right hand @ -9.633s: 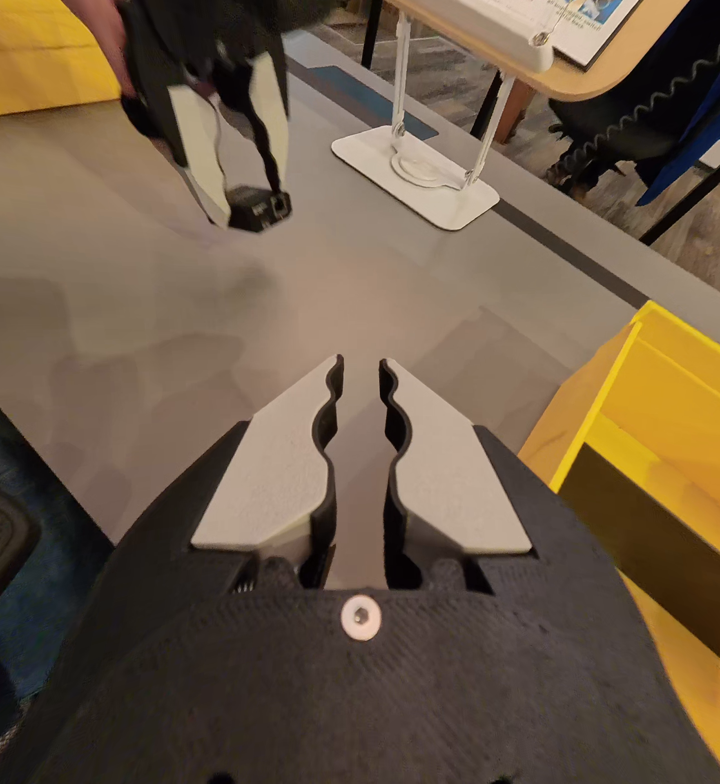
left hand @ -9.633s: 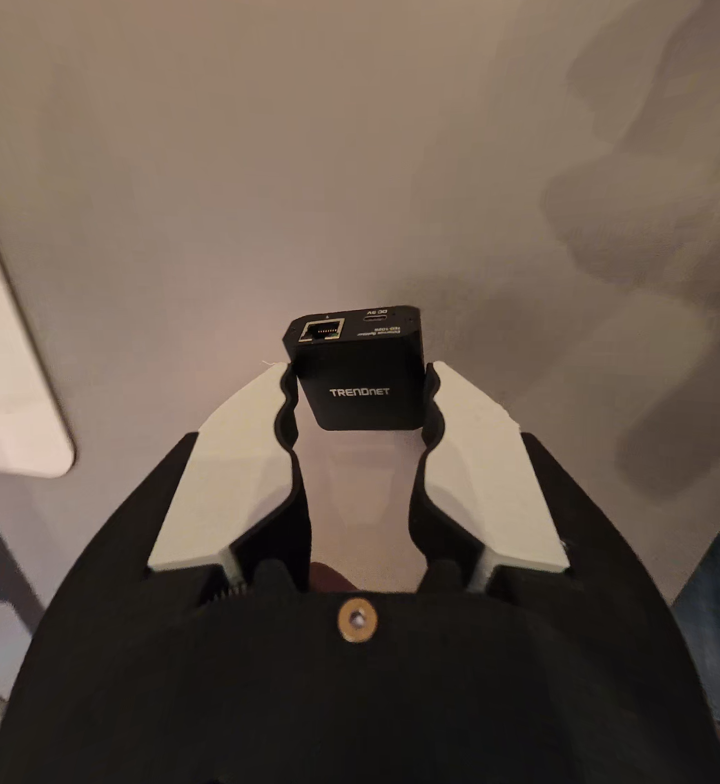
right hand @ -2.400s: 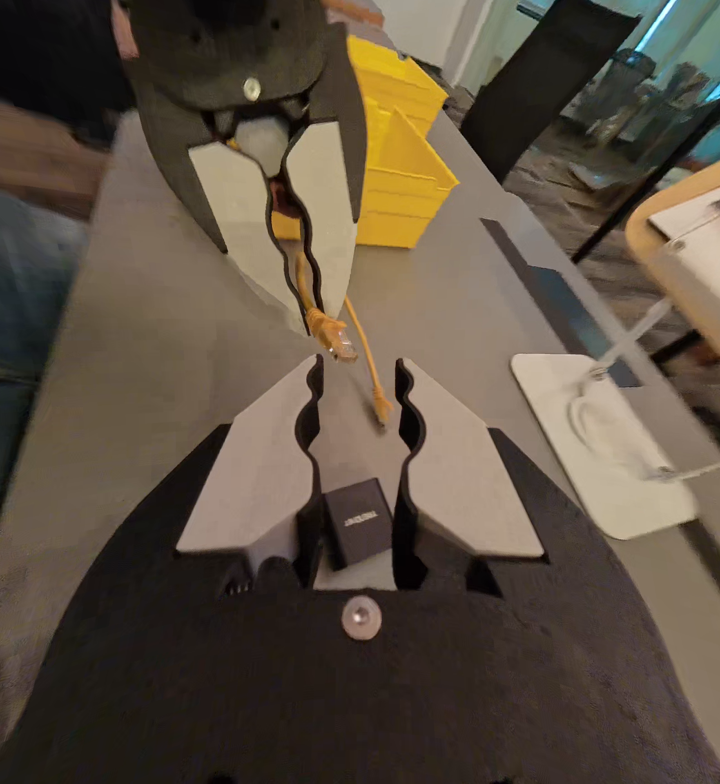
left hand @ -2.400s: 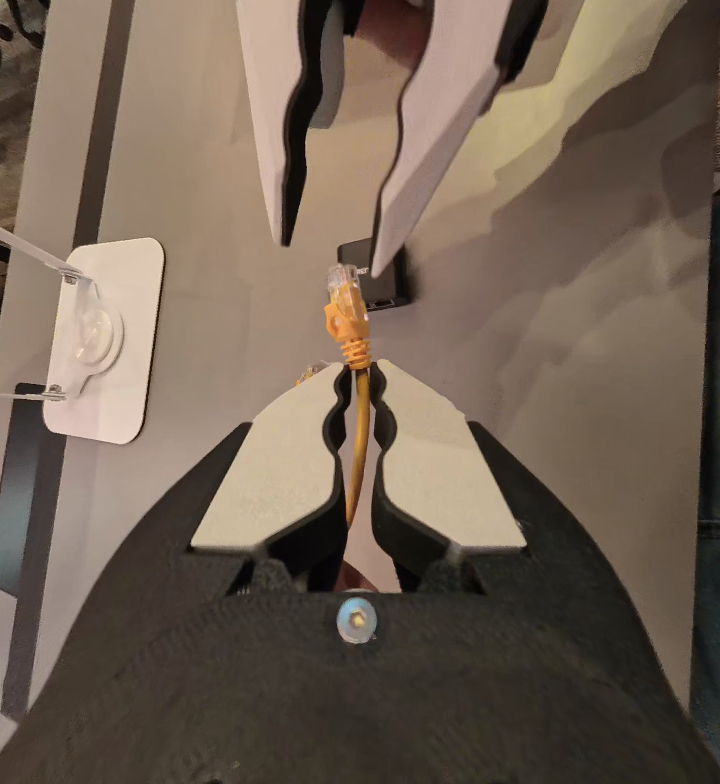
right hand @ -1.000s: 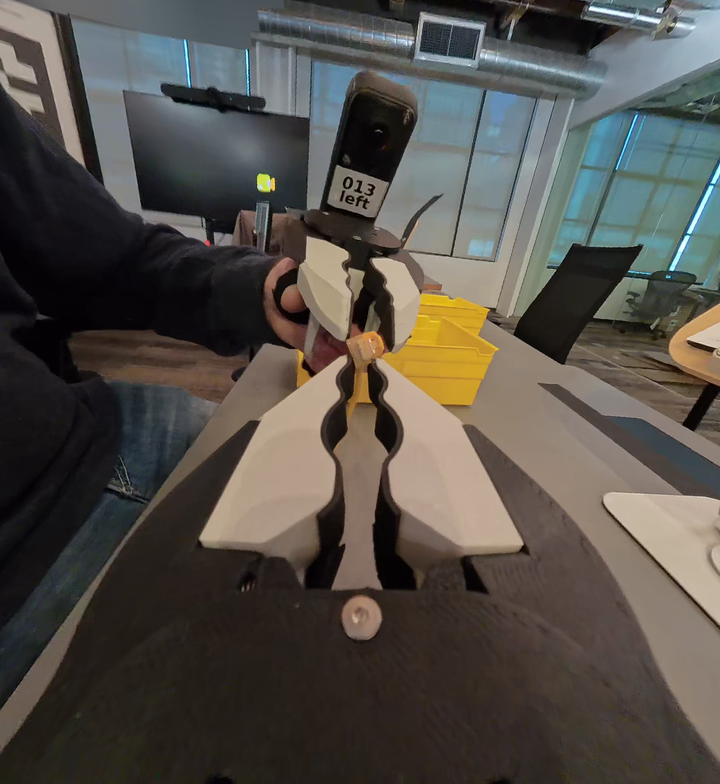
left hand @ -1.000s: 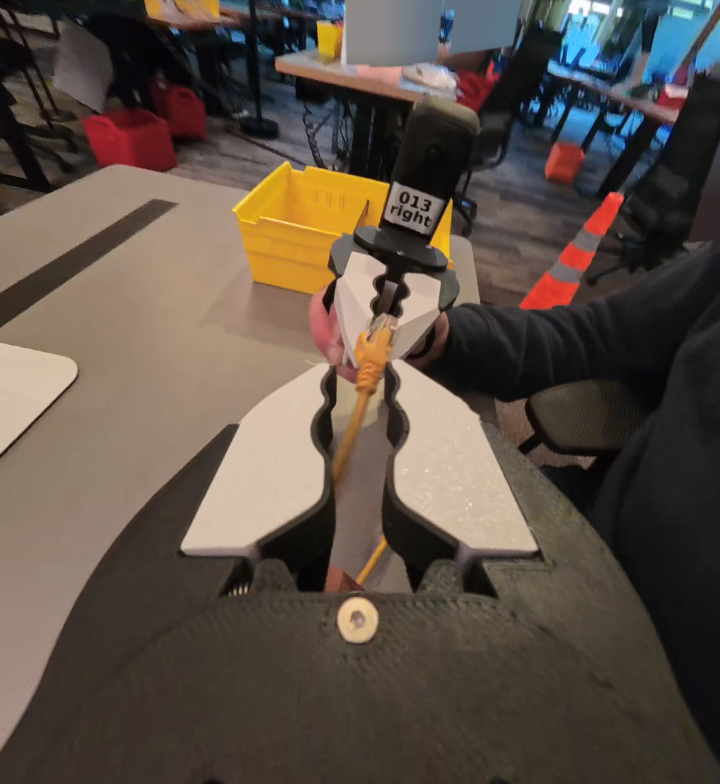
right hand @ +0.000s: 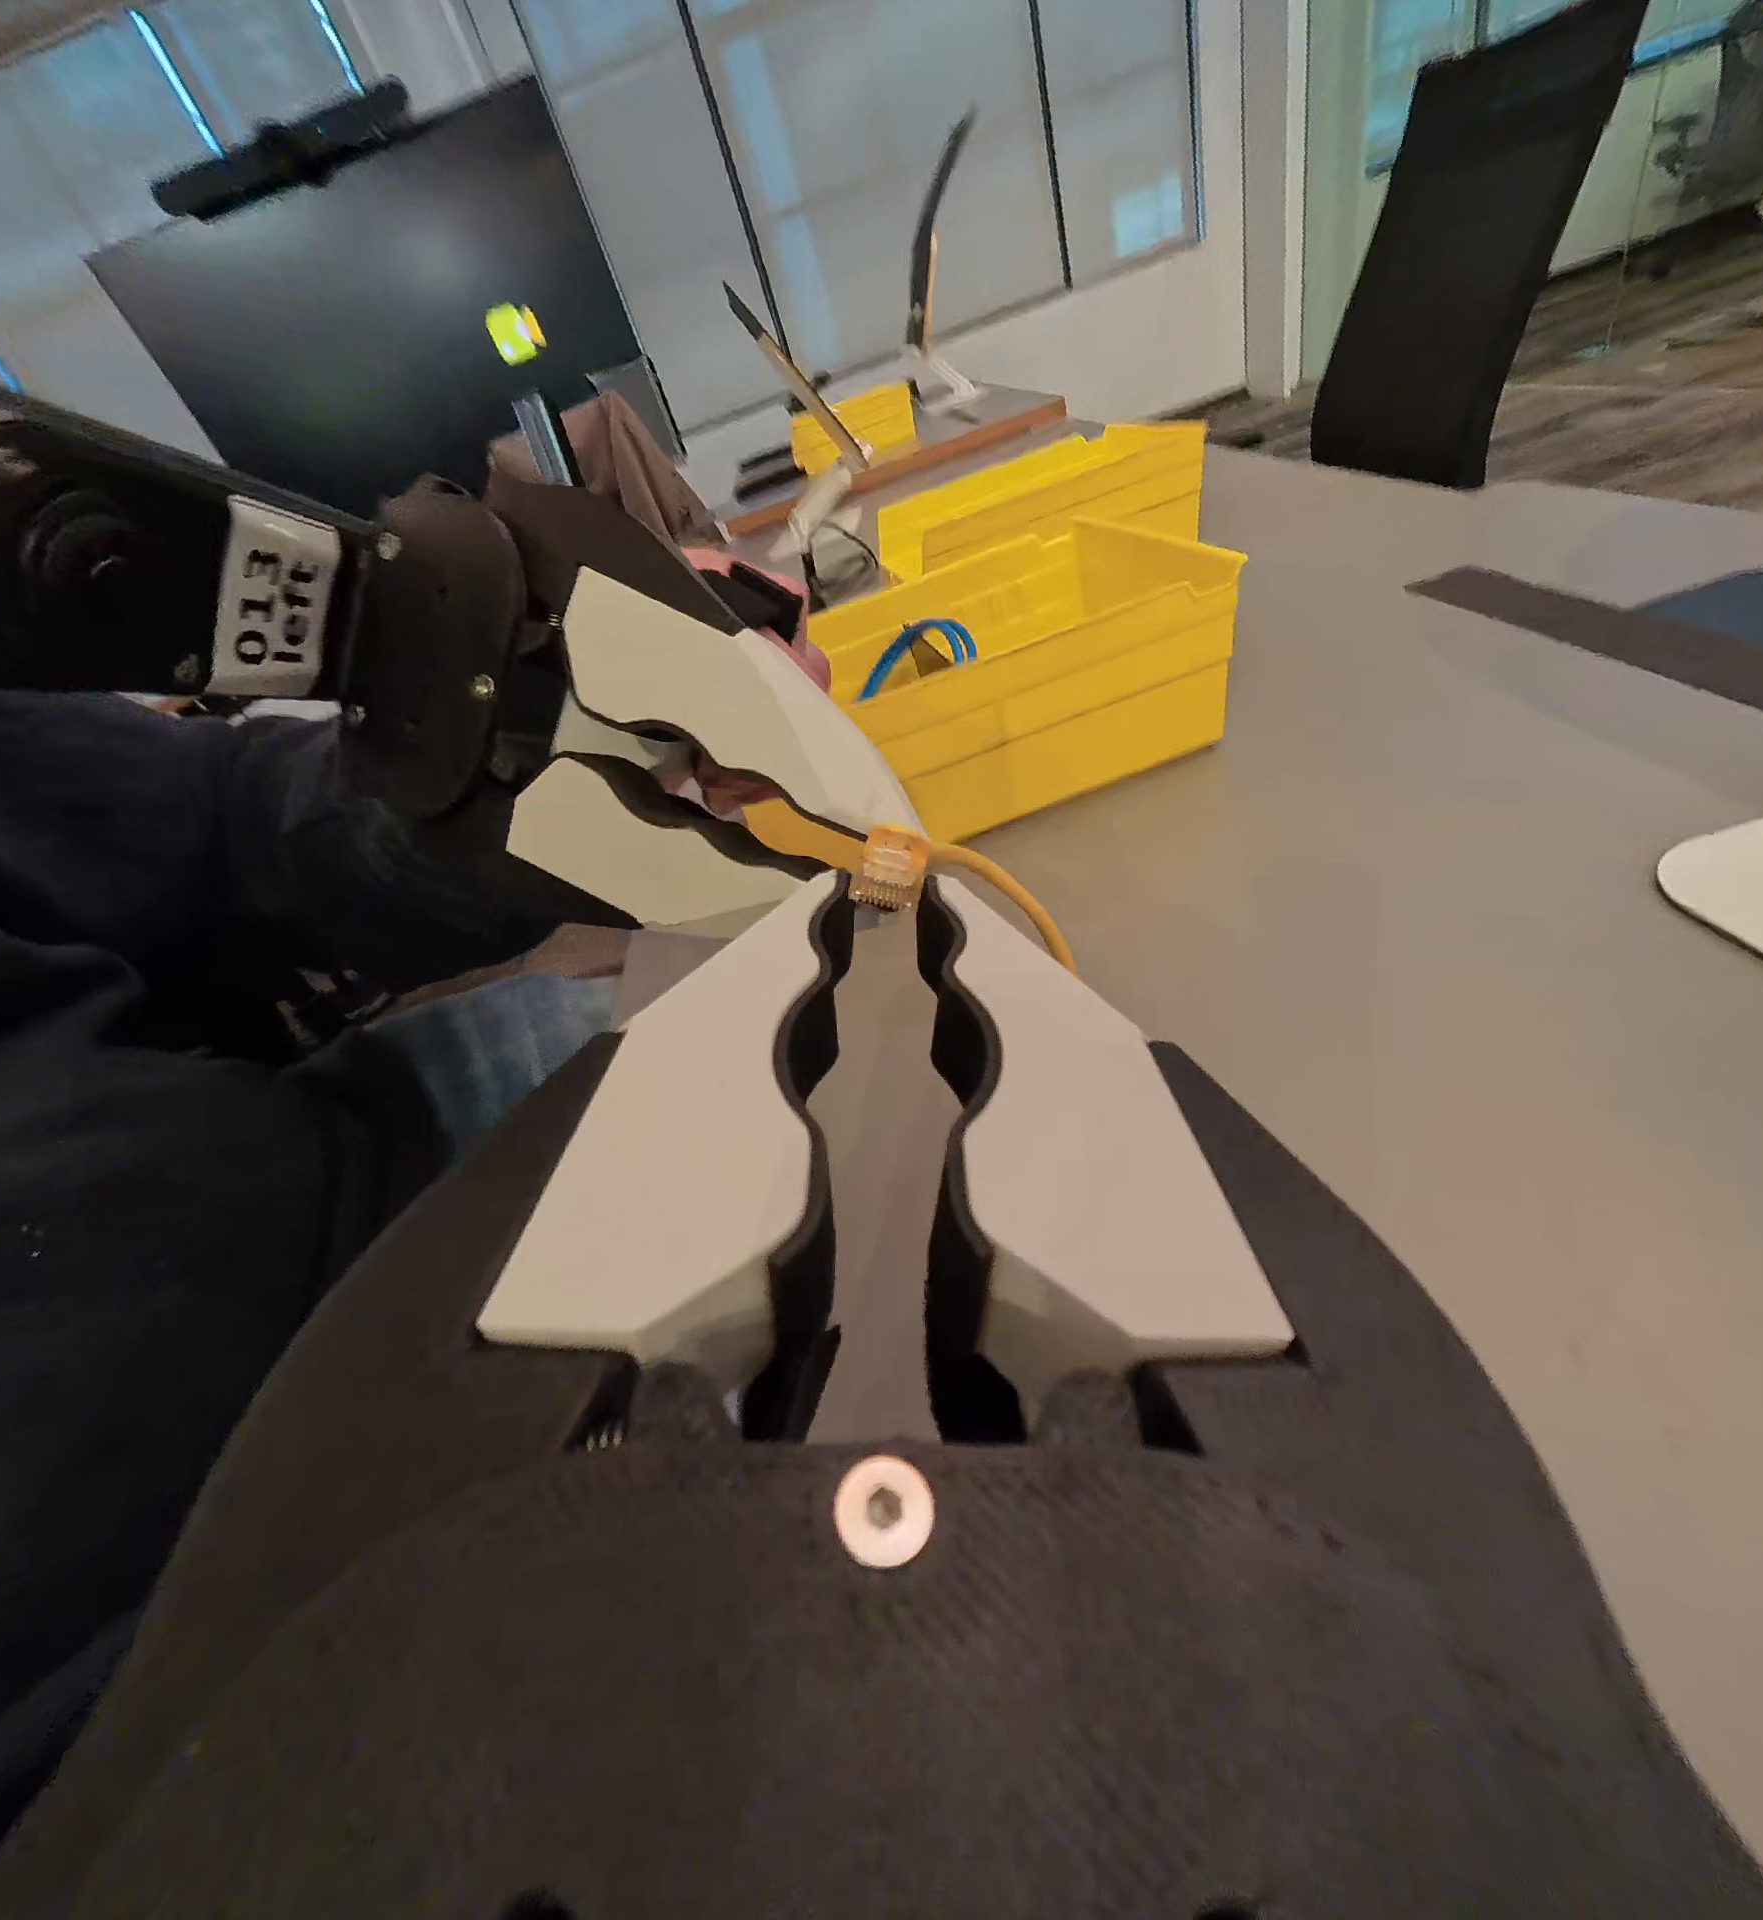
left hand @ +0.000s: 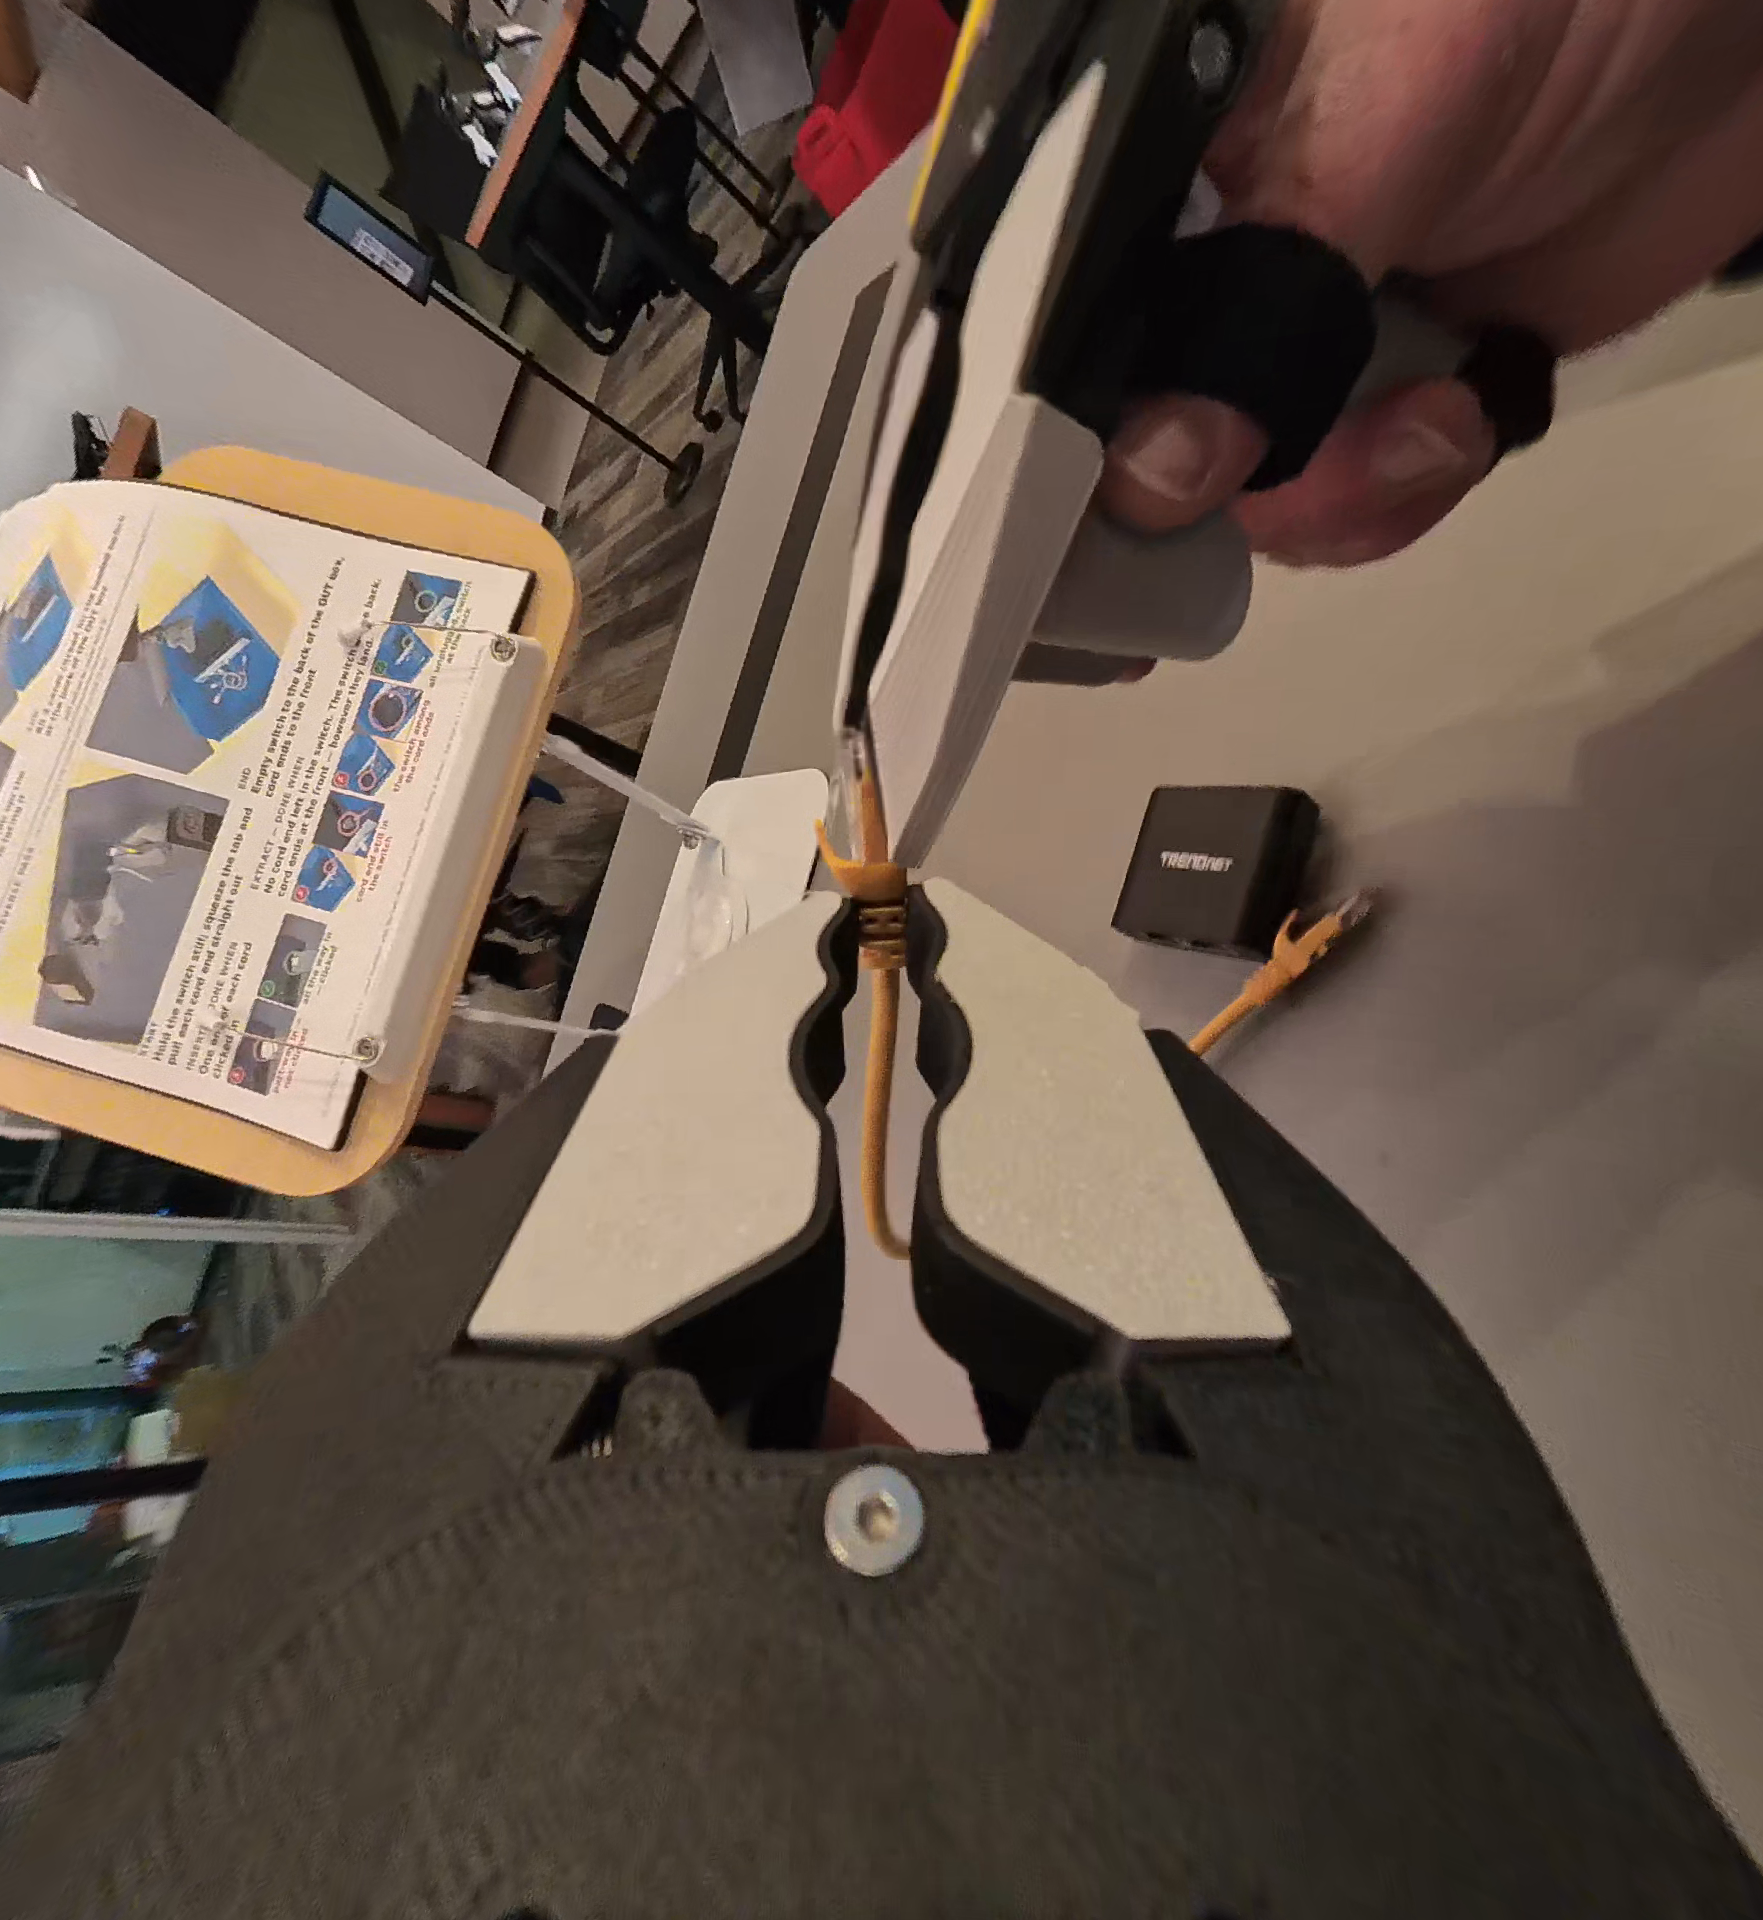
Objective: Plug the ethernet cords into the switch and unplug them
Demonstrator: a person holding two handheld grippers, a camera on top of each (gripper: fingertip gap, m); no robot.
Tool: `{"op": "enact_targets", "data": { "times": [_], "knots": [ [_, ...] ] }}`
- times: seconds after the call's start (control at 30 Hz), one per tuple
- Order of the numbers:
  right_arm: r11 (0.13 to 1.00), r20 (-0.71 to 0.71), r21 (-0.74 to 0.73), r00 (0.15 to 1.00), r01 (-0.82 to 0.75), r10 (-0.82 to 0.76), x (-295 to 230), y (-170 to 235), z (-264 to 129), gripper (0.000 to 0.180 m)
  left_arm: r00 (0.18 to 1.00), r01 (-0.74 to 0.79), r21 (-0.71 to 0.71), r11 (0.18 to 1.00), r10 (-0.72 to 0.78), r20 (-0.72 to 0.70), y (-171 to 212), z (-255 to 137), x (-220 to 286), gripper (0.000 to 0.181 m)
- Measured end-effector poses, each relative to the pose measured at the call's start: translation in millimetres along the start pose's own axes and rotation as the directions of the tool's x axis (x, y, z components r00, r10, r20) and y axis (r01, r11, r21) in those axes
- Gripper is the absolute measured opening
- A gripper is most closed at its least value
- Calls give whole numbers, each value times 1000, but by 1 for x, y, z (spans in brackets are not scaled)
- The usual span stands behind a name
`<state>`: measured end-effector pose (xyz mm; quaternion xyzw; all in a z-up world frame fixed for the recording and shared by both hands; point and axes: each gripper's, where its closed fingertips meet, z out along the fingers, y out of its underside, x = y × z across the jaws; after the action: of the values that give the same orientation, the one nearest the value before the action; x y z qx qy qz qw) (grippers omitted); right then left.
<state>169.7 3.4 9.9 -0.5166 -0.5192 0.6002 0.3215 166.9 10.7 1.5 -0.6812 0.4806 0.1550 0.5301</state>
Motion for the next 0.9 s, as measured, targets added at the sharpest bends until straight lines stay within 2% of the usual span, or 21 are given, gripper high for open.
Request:
{"op": "enact_targets", "data": {
  "times": [0.03, 0.13, 0.23, 0.3, 0.37, 0.5, 0.67, 0.77, 0.83, 0.9],
  "knots": [
    [1000, 25, 31, 1000, 3, -4, -1, -3, -1, 11, 999, 46, 20, 999, -45, -17, -2, -2, -2, 9],
    [991, 71, 131, 997, 22, -32, -1, -13, -9, 10, 949, 306, 79, 949, -297, -107, -7, -10, -11, 36],
    [974, 128, 226, 991, 10, -39, -1, -22, -19, 11, 756, 646, 218, 731, -575, -313, -25, -35, -25, 42],
    [972, 154, 230, 985, 43, -80, -3, -20, -19, 11, 651, 757, 281, 590, -646, -399, -31, -53, -41, 44],
    [970, 189, 235, 976, 64, -110, -7, -17, -18, 11, 593, 804, 291, 518, -662, -459, -35, -66, -52, 44],
    [949, 241, 301, 956, 92, -168, -13, -21, -17, 11, 486, 857, 142, 495, -687, -540, -34, -56, -35, 45],
    [935, 286, 342, 938, 92, -197, -19, -23, -16, 10, 406, 903, 125, 412, -720, -562, -42, -36, -5, 41],
    [941, 301, 324, 931, 101, -204, -22, -18, -12, 10, 484, 874, 220, 433, -744, -460, -35, -29, -14, 34],
    [938, 308, 332, 929, 96, -204, -21, -18, -14, 10, 514, 858, 259, 444, -732, -446, -36, -34, -20, 20],
    [934, 311, 341, 925, 105, -217, -23, -20, -16, 10, 518, 846, 149, 511, -725, -454, -31, -26, -7, 29]
  ]
}}
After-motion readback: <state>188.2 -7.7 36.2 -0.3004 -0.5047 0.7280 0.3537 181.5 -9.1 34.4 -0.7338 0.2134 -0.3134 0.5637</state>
